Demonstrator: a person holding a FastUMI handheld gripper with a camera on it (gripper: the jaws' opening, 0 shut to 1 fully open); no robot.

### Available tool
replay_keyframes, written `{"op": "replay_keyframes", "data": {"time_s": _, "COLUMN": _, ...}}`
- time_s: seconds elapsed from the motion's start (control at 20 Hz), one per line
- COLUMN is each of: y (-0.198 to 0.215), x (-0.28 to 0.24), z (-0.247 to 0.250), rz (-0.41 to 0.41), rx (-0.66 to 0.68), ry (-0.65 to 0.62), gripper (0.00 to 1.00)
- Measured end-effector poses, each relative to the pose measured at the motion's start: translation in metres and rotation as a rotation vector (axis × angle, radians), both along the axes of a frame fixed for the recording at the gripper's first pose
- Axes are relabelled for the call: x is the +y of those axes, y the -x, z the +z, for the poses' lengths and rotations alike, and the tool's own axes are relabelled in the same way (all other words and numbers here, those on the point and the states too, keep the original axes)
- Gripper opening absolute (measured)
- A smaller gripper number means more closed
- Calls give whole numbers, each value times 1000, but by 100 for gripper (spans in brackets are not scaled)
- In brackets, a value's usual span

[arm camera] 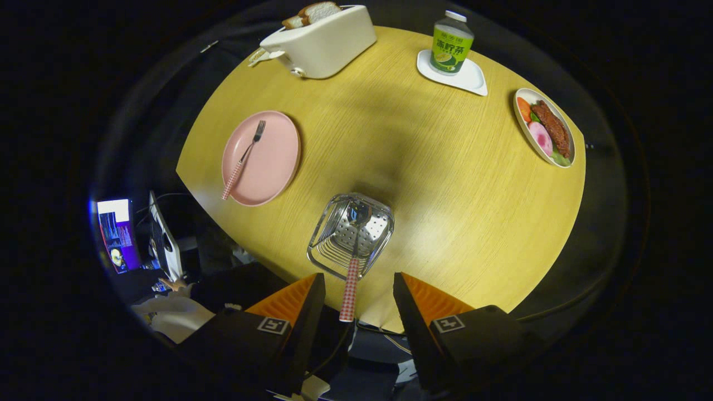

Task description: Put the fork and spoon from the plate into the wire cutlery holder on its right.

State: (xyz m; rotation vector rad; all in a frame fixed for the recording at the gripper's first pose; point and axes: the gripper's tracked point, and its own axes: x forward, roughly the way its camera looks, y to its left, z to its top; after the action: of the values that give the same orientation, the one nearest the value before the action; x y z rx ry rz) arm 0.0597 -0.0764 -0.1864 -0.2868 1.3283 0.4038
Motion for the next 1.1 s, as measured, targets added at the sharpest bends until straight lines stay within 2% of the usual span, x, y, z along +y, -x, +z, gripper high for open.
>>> {"op": "replay_keyframes", "data": {"time_s": 0.1, "y": 1, "x": 10, "z": 16, "rz": -50, "rx": -64, "ry": -83, "gripper": 89}}
{"op": "replay_keyframes", "data": {"time_s": 0.2, "y": -1, "x": 16, "z": 31, "rz": -86, "rx": -140, "ry": -134, "gripper": 92}}
{"op": "replay_keyframes", "data": {"time_s": 0.25, "y": 0, "x": 18, "z": 39, "rz": -107, "rx": -173, "ry": -159, "gripper": 99}}
{"op": "replay_keyframes", "data": {"time_s": 0.3, "y": 1, "x": 22, "z": 44, "rz": -130, "rx": -209, "ry": -178, "gripper": 100}}
{"op": "replay_keyframes", "data": {"time_s": 0.75, "y": 9, "x": 71, "z": 76, "rz": -255, "rx": -500, "ry": -311, "gripper": 99}}
{"op": "replay_keyframes", "data": {"time_s": 0.95, "y": 7, "x": 108, "z": 71, "rz": -277, "rx": -575, "ry": -327, "gripper": 100}}
{"op": "replay_keyframes", "data": {"time_s": 1.1, "y": 9, "x": 139, "z": 58, "rz": -255, "rx": -595, "ry": -318, "gripper": 99}}
